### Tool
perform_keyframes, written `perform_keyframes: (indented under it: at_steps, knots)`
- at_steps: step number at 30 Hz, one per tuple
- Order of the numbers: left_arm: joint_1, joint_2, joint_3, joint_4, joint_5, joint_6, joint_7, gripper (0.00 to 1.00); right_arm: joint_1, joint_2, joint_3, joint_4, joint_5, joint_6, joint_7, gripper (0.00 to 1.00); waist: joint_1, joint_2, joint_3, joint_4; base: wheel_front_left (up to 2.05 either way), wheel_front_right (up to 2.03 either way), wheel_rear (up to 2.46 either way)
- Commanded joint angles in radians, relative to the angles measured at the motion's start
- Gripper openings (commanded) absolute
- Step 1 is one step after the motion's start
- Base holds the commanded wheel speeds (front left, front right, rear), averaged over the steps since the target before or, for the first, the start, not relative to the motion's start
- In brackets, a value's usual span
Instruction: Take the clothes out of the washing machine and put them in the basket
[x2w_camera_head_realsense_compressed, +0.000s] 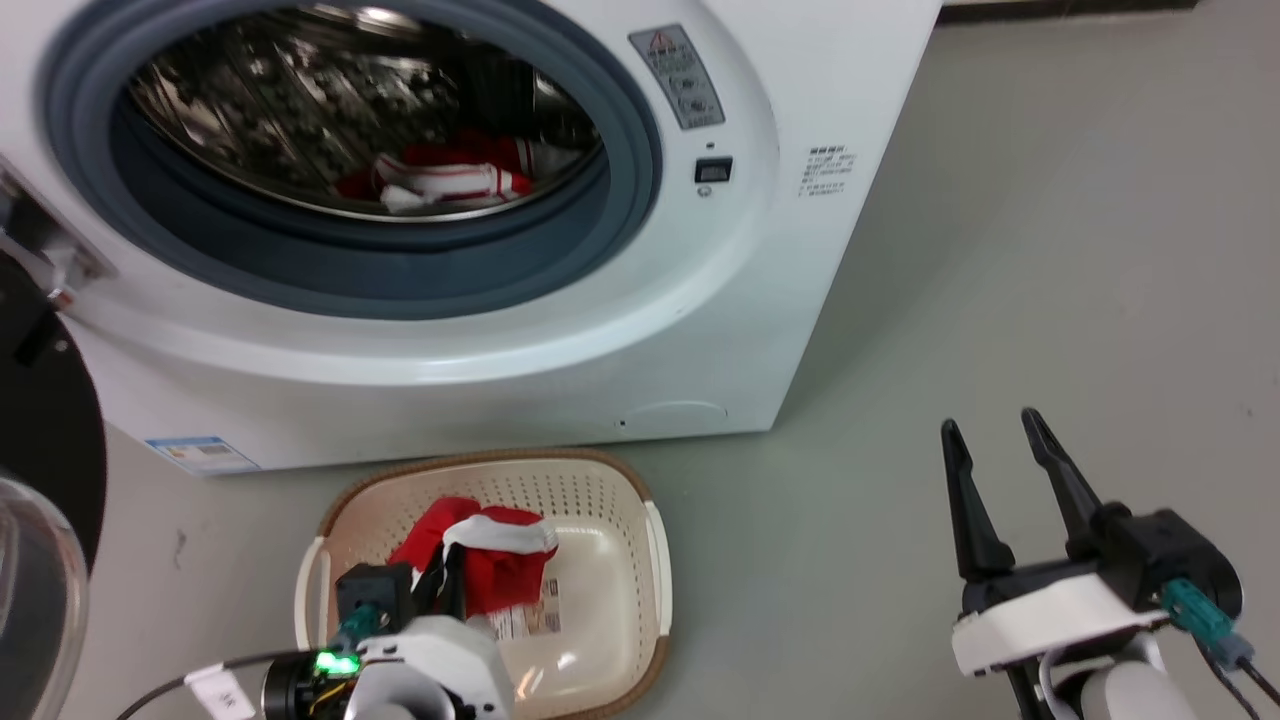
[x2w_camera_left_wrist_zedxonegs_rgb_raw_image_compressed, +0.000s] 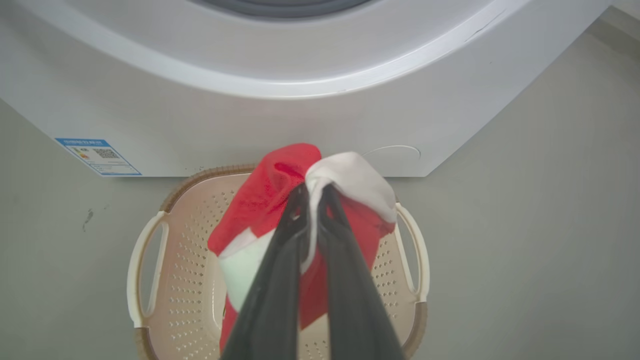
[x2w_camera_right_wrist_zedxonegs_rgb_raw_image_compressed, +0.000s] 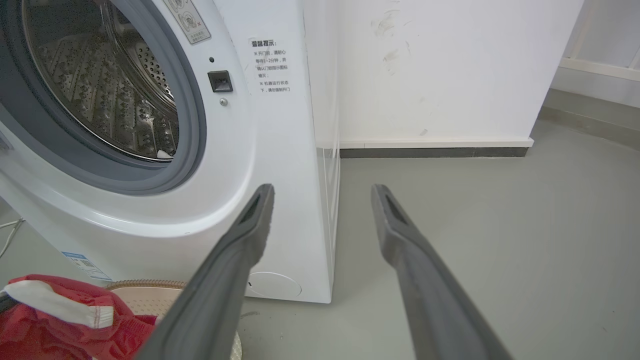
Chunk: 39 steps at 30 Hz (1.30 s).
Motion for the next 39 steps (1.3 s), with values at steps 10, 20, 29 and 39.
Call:
perform_keyframes:
  at_steps: [10,20,29,39]
  knots:
    - [-0.253,0.000,-0.022,0.329,-0.065,0.015,-0.003,0.00,-0.142,0.000,0.038,0.001,0.019,0.000,-0.011,1.00,-0.0001,-0.0001,0.271,-0.060,0.00,0.00,0.00]
    - [-0.422,0.018,0.018,0.577,-0.107,0.042,0.000,0.00,-0.231,0.000,0.058,-0.026,0.062,0.000,-0.012,1.00,-0.0001,-0.0001,0.453,-0.097,0.00,0.00,0.00]
    - [-0.464,0.033,0.019,0.640,-0.126,0.043,0.010,0.80,-0.261,0.000,0.063,-0.013,0.066,0.000,-0.012,1.00,-0.0001,-0.0001,0.474,-0.099,0.00,0.00,0.00]
    - [-0.327,0.015,0.010,0.534,-0.111,0.017,-0.004,1.00,-0.168,0.000,0.040,0.027,0.013,0.000,-0.012,1.00,-0.0001,-0.0001,0.217,-0.047,0.00,0.00,0.00]
